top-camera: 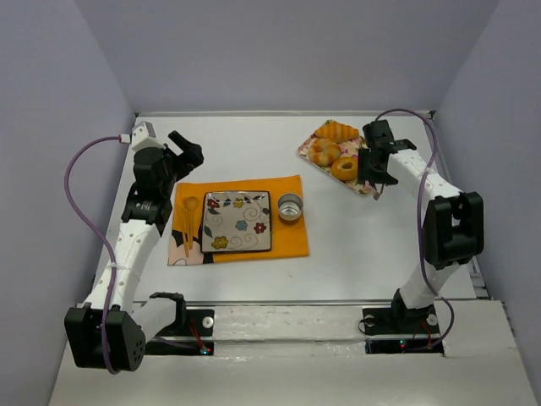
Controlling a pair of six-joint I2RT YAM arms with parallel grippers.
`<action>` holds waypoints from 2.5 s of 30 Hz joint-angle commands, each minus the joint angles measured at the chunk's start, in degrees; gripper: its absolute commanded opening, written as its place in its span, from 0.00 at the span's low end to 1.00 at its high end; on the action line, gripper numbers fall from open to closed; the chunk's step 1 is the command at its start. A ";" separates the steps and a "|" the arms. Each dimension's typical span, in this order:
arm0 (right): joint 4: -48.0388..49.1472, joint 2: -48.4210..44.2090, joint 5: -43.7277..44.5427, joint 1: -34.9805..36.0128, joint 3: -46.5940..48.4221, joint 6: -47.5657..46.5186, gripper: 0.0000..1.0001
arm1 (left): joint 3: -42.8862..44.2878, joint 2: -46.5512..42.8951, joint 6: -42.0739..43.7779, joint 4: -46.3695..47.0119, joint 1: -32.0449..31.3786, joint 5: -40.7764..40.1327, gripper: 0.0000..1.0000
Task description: Place the bread
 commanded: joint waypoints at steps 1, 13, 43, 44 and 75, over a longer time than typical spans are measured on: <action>-0.46 1.39 -1.46 -0.46 3.18 -1.79 0.69 | -0.51 -0.52 0.35 2.78 0.22 0.63 0.99; -0.28 5.96 0.56 -2.04 4.15 0.13 0.51 | -0.78 -0.26 0.35 3.22 0.40 0.90 0.99; 4.03 -5.11 -7.00 -3.10 1.16 -0.92 0.07 | -2.01 -3.95 -0.18 3.04 0.40 1.16 0.99; 3.59 -4.07 -7.18 -3.10 1.07 -0.48 0.07 | -2.01 -3.95 -0.18 3.04 0.40 1.25 0.99; -1.42 5.88 -6.03 -3.10 2.83 1.19 0.62 | -1.92 -3.16 -0.26 2.86 0.49 1.16 0.99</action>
